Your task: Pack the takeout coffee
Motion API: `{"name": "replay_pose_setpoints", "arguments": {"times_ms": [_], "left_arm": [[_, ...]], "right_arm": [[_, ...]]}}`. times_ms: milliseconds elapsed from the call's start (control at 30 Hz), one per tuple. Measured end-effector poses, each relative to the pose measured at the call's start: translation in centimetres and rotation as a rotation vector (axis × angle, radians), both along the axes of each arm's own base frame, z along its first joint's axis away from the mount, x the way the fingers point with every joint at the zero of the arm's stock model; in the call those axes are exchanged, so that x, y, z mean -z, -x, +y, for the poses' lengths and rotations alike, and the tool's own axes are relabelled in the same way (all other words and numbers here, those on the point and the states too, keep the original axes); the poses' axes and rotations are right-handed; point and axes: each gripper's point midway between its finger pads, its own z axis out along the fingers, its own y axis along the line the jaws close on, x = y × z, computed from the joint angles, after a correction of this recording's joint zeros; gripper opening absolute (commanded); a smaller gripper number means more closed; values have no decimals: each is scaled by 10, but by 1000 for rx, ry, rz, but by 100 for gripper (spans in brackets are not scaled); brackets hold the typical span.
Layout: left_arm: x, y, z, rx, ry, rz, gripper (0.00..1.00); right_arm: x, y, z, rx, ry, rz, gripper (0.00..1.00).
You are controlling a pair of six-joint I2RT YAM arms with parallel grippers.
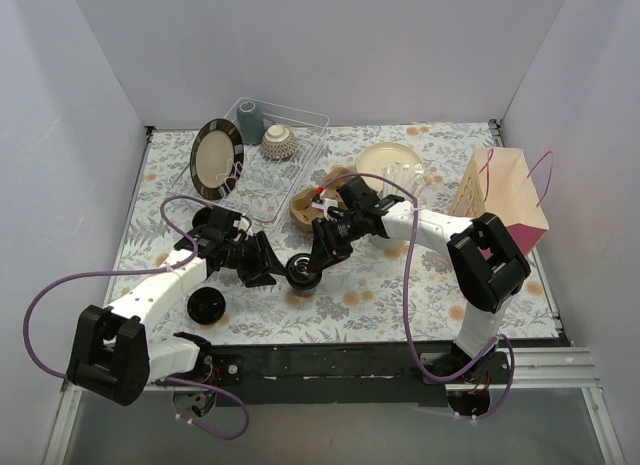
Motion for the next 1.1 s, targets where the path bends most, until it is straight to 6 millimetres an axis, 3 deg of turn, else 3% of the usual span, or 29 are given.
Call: {"name": "replay_pose_setpoints", "arguments": {"times_ms": [367, 567, 700, 867, 1100], "left_arm": [[4, 3, -3, -42, 37, 49, 43], [1, 3, -1, -60, 26, 50, 54], [-7, 0, 4, -34, -30, 8, 54], [-34, -26, 3, 31, -51, -132, 51], [-33, -21, -1, 127, -29, -187, 48]], "right_arm": [[1, 0, 0, -8, -10, -7, 32], [1, 0, -1, -21, -16, -21, 32], [0, -1, 0, -47, -23, -39, 31], [0, 0, 2, -108, -37, -43, 30], [0, 1, 2, -175, -43, -50, 30]]}}
